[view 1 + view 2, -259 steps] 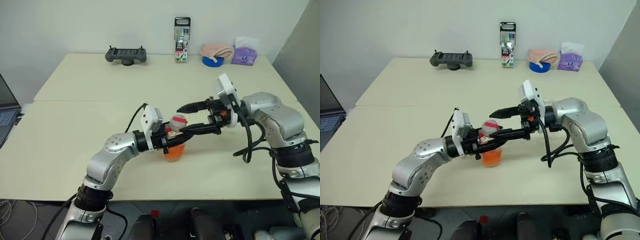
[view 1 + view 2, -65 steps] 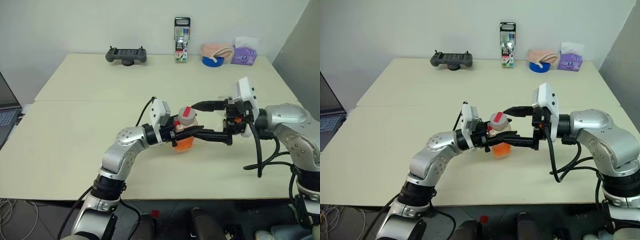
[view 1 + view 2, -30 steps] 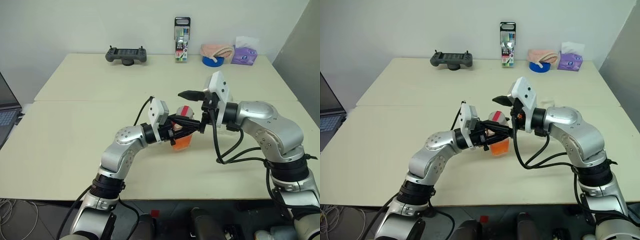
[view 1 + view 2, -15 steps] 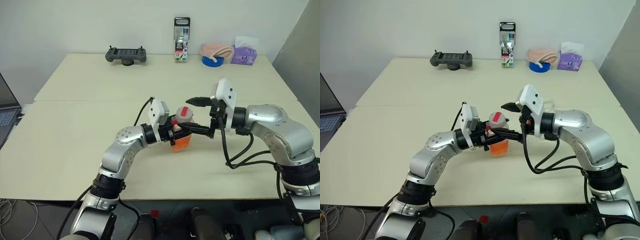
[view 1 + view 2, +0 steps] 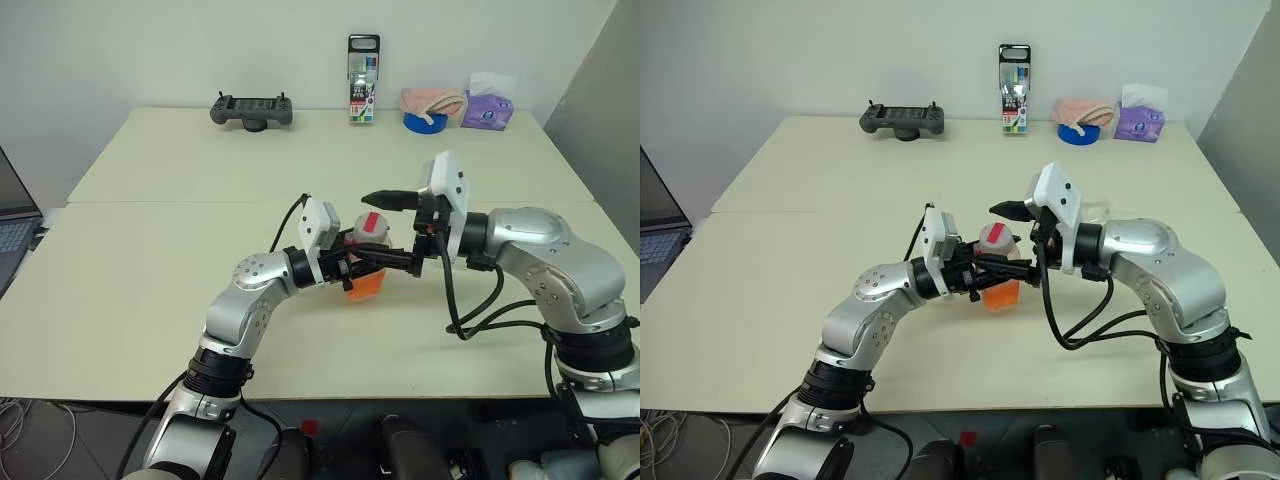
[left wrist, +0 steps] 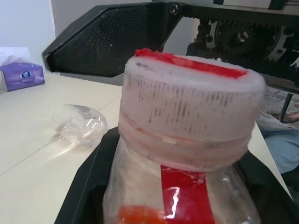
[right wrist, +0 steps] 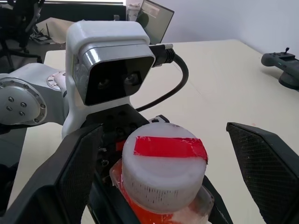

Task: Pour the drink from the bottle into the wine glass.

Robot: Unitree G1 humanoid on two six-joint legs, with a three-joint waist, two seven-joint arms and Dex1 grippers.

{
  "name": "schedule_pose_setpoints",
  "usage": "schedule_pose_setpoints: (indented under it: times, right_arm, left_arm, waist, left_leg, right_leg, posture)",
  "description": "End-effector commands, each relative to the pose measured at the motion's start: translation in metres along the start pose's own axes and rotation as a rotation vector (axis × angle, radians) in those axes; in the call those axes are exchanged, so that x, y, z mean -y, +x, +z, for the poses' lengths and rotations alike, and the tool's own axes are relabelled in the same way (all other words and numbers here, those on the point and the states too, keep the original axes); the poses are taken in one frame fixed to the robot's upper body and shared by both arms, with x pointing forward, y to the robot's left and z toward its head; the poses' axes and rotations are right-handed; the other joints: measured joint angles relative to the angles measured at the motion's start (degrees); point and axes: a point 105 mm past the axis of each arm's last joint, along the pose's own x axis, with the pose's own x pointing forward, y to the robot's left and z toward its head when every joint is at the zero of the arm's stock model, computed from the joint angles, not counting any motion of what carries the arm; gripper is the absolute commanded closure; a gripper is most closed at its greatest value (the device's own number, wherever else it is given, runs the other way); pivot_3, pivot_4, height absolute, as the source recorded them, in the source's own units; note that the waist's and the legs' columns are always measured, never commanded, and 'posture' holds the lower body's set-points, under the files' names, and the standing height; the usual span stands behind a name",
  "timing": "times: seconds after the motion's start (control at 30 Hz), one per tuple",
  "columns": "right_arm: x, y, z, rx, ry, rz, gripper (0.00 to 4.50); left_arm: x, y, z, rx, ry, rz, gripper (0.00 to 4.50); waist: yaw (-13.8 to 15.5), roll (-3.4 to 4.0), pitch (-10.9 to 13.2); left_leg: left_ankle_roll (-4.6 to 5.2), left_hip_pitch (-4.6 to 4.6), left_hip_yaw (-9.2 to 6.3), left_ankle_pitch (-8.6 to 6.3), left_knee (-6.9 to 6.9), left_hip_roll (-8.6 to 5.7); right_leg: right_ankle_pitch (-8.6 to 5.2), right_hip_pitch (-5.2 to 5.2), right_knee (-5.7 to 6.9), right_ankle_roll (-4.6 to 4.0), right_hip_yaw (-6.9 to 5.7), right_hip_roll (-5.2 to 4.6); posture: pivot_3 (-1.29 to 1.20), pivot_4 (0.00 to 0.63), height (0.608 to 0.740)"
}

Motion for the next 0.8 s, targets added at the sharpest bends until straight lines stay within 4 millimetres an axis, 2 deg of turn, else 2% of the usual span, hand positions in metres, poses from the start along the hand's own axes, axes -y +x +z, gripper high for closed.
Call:
schedule_pose_setpoints:
  times: [0.03, 0.4, 0.6, 0.8]
  right_arm:
    - [0.009, 0.003, 0.011, 0.024, -0.05, -0.035, 0.0]
    - [0.017, 0.005, 0.012, 0.026, -0.057, -0.056, 0.0]
    - [0.024, -0.006, 0.007, 0.012, -0.049, -0.078, 0.0]
    - [0.022, -0.02, 0.002, -0.003, -0.032, -0.057, 0.0]
  left_arm:
    - [0.003, 0.003, 0.02, 0.062, 0.06, -0.02, 2.37]
    - [0.004, 0.004, 0.019, 0.059, 0.057, -0.022, 2.37]
    - [0.002, 0.004, 0.019, 0.058, 0.059, -0.019, 2.37]
    - [0.003, 0.003, 0.018, 0.055, 0.059, -0.018, 2.37]
  waist:
    - [0.0, 0.0, 0.0]
    - [0.0, 0.0, 0.0]
    - [0.0, 0.0, 0.0]
    - [0.0, 0.0, 0.0]
  left_leg:
    - [0.0, 0.0, 0.01, 0.0, 0.0, 0.0]
    - [0.0, -0.01, 0.0, 0.0, -0.01, 0.0]
    - [0.0, -0.01, 0.0, 0.0, -0.01, 0.0]
    - [0.0, -0.01, 0.0, 0.0, -0.01, -0.01]
  right_leg:
    - [0.01, -0.01, 0.0, -0.01, 0.01, 0.0]
    - [0.04, -0.01, 0.0, -0.07, 0.0, 0.0]
    - [0.04, -0.01, 0.0, -0.07, 0.0, 0.0]
    - [0.04, -0.01, -0.01, -0.07, 0.0, -0.01]
  posture:
    - [0.0, 0.15, 0.74]
    - [0.0, 0.15, 0.74]
    - [0.0, 0.15, 0.74]
    - [0.0, 0.15, 0.74]
